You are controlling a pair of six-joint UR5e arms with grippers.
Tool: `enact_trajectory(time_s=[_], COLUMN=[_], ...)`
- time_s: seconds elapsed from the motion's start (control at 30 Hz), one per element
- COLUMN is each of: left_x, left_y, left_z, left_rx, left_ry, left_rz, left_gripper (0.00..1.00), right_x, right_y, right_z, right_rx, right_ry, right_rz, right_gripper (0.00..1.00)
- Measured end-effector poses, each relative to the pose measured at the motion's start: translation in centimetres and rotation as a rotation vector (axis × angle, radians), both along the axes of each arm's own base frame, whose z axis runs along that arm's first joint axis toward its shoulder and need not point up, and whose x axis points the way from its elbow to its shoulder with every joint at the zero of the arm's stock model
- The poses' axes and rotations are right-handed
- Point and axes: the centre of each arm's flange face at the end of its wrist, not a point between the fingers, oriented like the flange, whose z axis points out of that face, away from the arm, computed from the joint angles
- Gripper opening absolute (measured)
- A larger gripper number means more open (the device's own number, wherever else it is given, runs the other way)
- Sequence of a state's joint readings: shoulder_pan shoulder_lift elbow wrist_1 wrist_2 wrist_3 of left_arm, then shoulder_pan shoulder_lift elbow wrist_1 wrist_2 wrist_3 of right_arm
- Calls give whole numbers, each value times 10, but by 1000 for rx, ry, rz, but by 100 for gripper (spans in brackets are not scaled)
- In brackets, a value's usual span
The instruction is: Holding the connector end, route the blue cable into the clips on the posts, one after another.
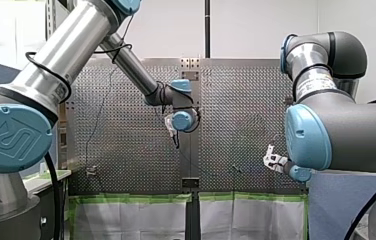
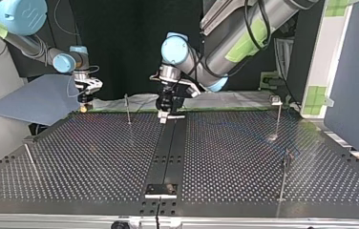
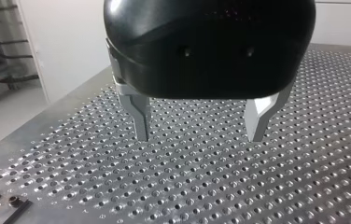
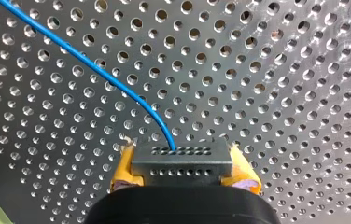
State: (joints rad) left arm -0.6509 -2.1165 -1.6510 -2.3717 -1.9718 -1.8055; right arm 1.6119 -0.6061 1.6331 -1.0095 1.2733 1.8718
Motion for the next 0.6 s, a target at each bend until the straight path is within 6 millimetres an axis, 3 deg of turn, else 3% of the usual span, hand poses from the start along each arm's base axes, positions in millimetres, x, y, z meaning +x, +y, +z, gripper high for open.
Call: enact_trajectory(time_s=[0.6], left_x=[-61], left_y=[47], left_z=[15], left_rx=[116], left_ry=[113], left_rz=[75], left_gripper=[100], right_x=[4], right_y=[1], right_z=[0], right_rx=[-2], right_ry=[-1], right_rz=[7], right_gripper=[0])
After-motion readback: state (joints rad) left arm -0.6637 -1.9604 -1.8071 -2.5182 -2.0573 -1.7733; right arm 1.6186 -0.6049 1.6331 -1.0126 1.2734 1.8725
